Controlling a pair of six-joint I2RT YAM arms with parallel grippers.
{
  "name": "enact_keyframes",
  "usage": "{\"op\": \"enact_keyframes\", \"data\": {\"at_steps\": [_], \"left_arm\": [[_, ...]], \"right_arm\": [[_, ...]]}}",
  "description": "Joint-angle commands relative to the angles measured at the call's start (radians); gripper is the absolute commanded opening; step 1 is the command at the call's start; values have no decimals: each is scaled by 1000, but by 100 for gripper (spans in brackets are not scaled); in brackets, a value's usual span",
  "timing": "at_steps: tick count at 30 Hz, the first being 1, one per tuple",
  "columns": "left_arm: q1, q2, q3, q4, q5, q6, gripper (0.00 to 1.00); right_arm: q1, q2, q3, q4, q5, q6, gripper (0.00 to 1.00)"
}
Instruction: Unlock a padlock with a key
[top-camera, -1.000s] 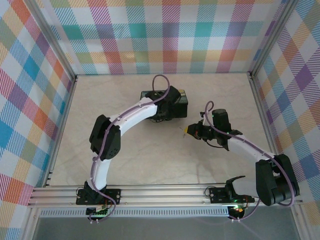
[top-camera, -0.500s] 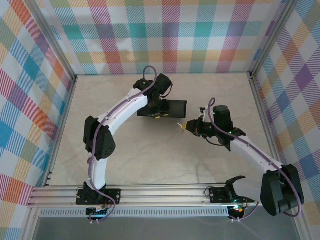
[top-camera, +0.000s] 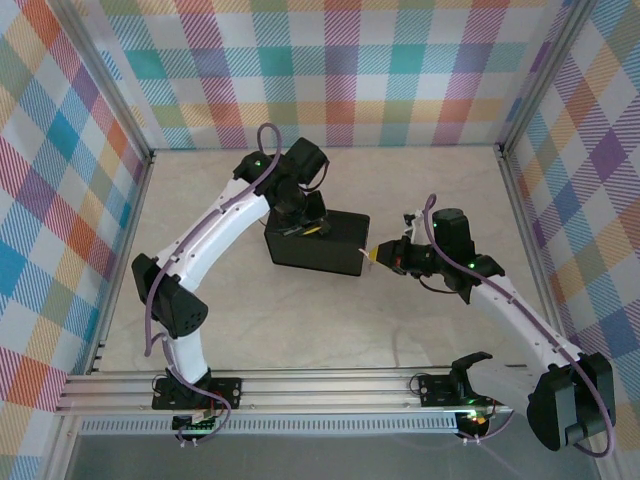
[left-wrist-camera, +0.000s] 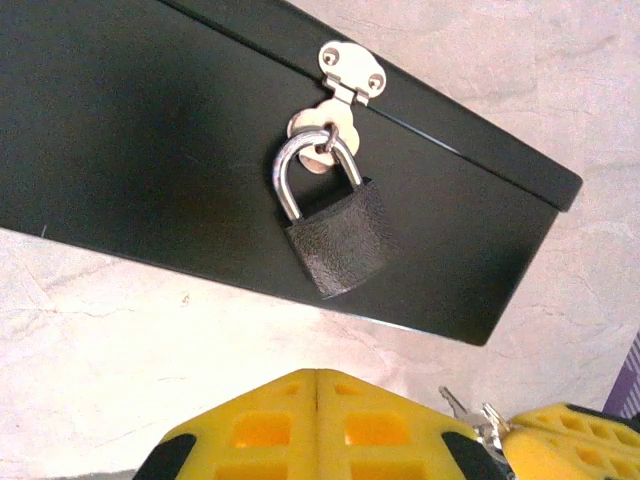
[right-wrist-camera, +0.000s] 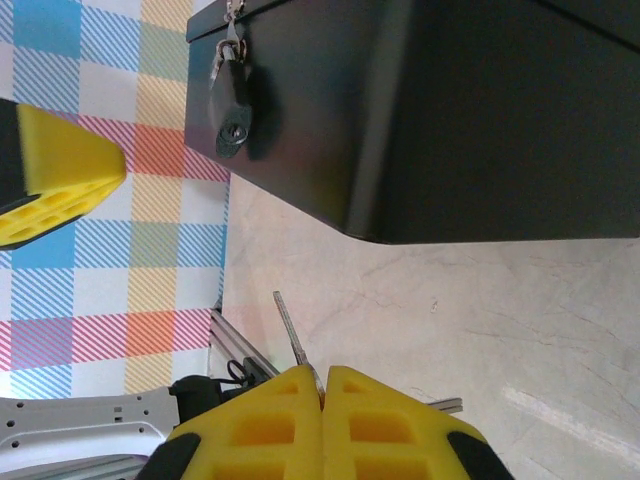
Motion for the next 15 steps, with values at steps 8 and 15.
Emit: {"op": "enact_keyframes", "data": {"at_steps": [8,15], "left_arm": [[63,8,87,3,-164,270,39],[242,10,-35,262,-255,440,55]], "right_arm": [[29,-33,4,0,-15,5,0],[129,9,2,73,13,30,0]]}}
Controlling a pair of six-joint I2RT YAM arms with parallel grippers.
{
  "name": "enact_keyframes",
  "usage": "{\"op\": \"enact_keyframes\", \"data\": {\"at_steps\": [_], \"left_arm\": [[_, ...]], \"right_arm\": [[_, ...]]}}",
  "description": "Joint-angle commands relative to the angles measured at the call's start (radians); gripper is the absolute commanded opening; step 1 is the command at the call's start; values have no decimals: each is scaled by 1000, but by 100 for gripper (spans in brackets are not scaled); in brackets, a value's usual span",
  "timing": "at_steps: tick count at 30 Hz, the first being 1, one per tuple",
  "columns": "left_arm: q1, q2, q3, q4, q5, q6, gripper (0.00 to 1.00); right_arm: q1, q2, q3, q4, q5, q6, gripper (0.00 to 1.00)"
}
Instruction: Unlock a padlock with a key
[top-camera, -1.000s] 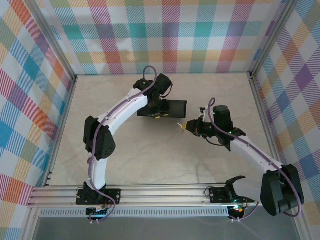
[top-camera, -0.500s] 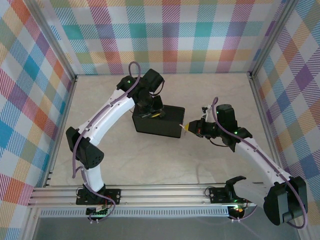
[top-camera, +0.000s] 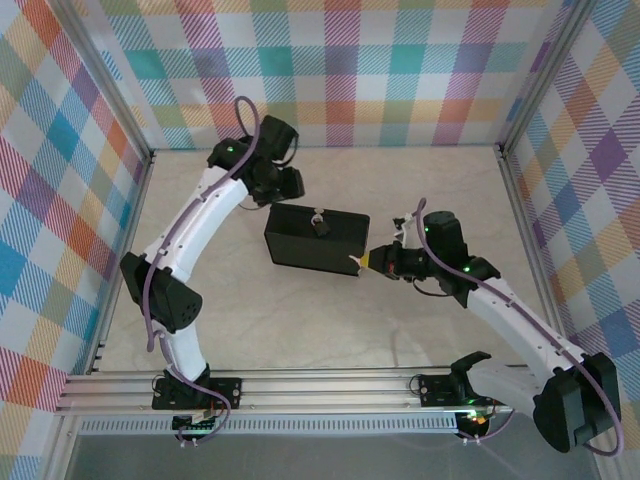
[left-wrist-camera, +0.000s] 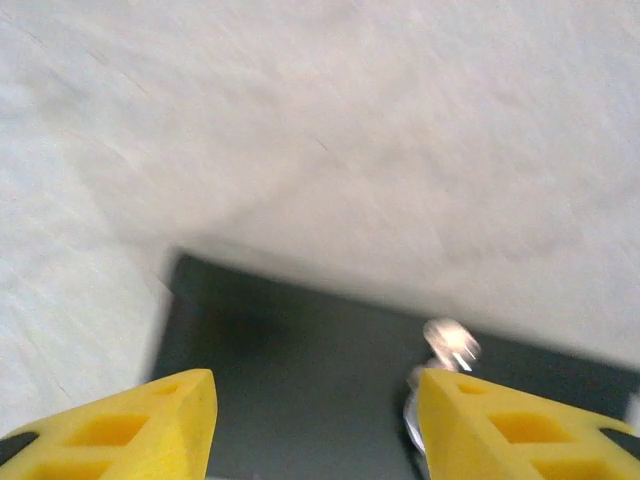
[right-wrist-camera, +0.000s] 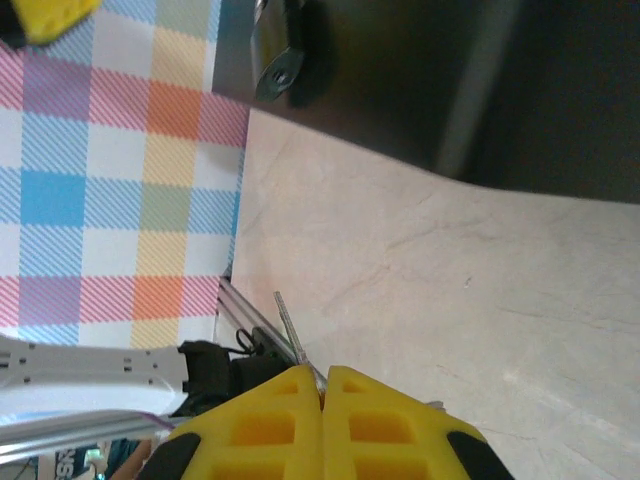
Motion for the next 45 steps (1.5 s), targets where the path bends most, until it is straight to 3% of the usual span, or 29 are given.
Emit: {"op": "enact_keyframes", "data": {"at_steps": [1,3,7,14,19,22,27,37,42,45], "left_arm": [[67,16,-53,167,-61,115,55],[102,33,-67,251,-37,128,55],[161,102,-72,386,133,143,55],[181,197,-51,426,325,205,53],[199,127,-187,492,465,187,53],[212,73,-274,518,555,176,52],[215,-19,-389,521,608,164,52],[194,-162,-595,575,744,52,51],[155,-184,-631,559,756,26,51],[154,-206,-592,505,675,77,51]], "right_arm": [[42,32,-1,83,14,21,0],[65,60,2,133,20,28,0],[102,137,44,160,32,25,0],[119,211,67,223,44,54,0],[119,276,96,252,29,1,0],[101,327,109,311,-48,-39,0],[47,421,135,435,-211,-37,0],[-11,387,185,244,-306,-196,0],[-92,336,160,173,-322,-227,0],[-131,289,143,124,-335,-243,0]]}}
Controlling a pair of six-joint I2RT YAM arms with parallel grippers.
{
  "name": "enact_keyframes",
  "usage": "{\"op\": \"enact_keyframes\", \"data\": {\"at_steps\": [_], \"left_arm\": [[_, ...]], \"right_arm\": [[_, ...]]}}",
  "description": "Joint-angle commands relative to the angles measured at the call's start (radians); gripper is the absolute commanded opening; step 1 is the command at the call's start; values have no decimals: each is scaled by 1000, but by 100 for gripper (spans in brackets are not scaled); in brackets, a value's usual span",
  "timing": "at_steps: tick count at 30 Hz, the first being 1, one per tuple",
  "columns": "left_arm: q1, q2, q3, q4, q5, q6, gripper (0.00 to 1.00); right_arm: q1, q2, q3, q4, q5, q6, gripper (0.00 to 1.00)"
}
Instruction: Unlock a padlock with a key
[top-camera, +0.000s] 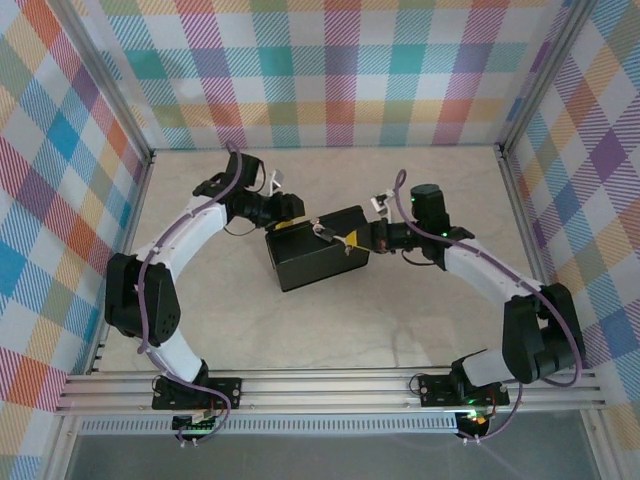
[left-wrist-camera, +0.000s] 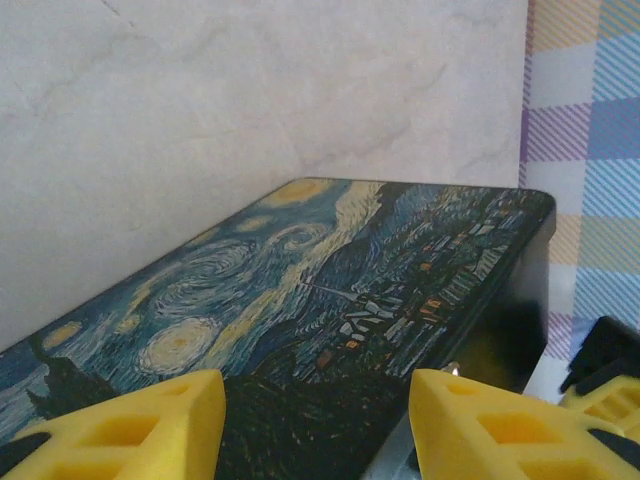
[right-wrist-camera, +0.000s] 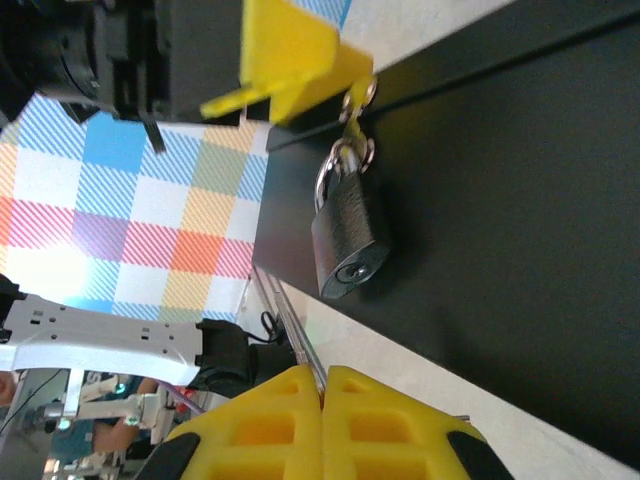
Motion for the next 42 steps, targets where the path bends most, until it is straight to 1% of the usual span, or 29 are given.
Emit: {"op": "enact_keyframes", "data": {"at_steps": [1,4,7,10,11,14,16,18,21,24,26,29,31,38,42], "left_arm": [[-6,-55,58,-78,-60,58,52],[-23,-38,164,-145,-123,215,53],[-63,-12,241,-191,-104,452,56],[-101,3,301,-261,-43,708,61],[-107,3,309,-266,-30,768,62],[-107,-7,318,-285,76,1015,63],[-107,-24,302,-287,174,1199,63],[-107,-35,286,-285,232,1338,65],[-104,-8,285,-309,275,1488,64],[-103,60,342,-421,340,1622,61],[-103,82,343,-431,361,1664,60],[-108,91,300,-354,368,1666,61],[-110,103,288,-332,372,1668,61],[-113,140,301,-372,389,1707,59],[-116,160,285,-364,355,1712,59]], "right_arm": [[-33,-66,-18,-81,-53,-58,0],[-47,-98,-35,-110,-65,-56,0],[-52,-112,-42,-128,-76,-47,0],[-56,-134,-51,-146,-72,-38,0],[-57,-141,-53,-150,-73,-36,0],[-58,-159,-50,-192,-74,-46,0],[-61,-168,-44,-220,-75,-53,0],[-62,-178,-39,-235,-77,-54,0],[-64,-188,-36,-253,-78,-51,0],[-67,-184,-35,-250,-93,-19,0],[-70,-181,-31,-261,-91,-3,0],[-69,-183,-32,-265,-86,18,0],[-69,-183,-32,-269,-82,24,0],[-69,-165,-19,-272,-66,24,0],[-69,-151,-16,-263,-66,30,0]]}}
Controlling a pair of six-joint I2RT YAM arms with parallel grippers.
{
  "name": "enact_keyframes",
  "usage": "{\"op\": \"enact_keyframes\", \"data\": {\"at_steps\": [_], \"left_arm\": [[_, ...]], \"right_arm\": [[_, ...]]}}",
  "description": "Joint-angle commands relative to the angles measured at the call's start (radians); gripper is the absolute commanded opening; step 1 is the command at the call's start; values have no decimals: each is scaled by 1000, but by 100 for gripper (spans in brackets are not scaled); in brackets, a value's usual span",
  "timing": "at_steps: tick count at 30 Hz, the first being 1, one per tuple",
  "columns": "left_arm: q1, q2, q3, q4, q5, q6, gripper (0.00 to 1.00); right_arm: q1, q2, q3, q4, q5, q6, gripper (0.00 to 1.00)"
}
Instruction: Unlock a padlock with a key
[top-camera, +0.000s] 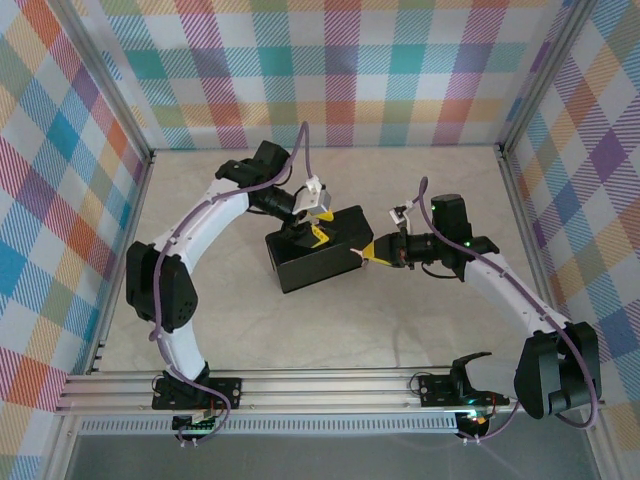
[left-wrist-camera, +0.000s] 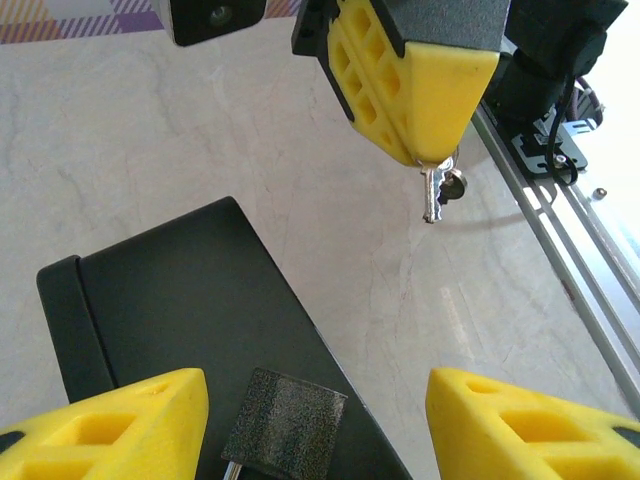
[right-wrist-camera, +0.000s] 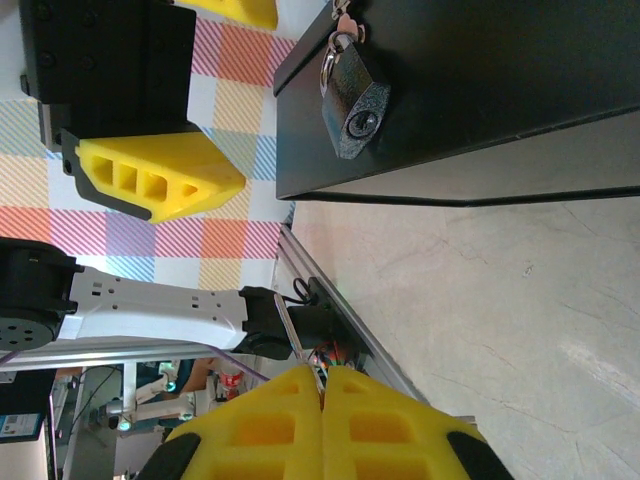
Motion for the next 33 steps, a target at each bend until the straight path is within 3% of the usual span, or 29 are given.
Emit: {"op": "enact_keyframes", "data": {"at_steps": [1,13,18,33], "left_arm": [[-7,23,-12,-9,2,47,59],[-39,52,-56,35,-120,64,56],[-49,28,-119,126,-192,46,54],[-59,11,-135,184,-175,25,21]], "right_arm": [[-5,17,30,-2,-11,8,0],[-4,56,44,23,-24,13,0],[-4,73,50,26,-26,12,0],[-4,144,121,44,-39,54,0]]}}
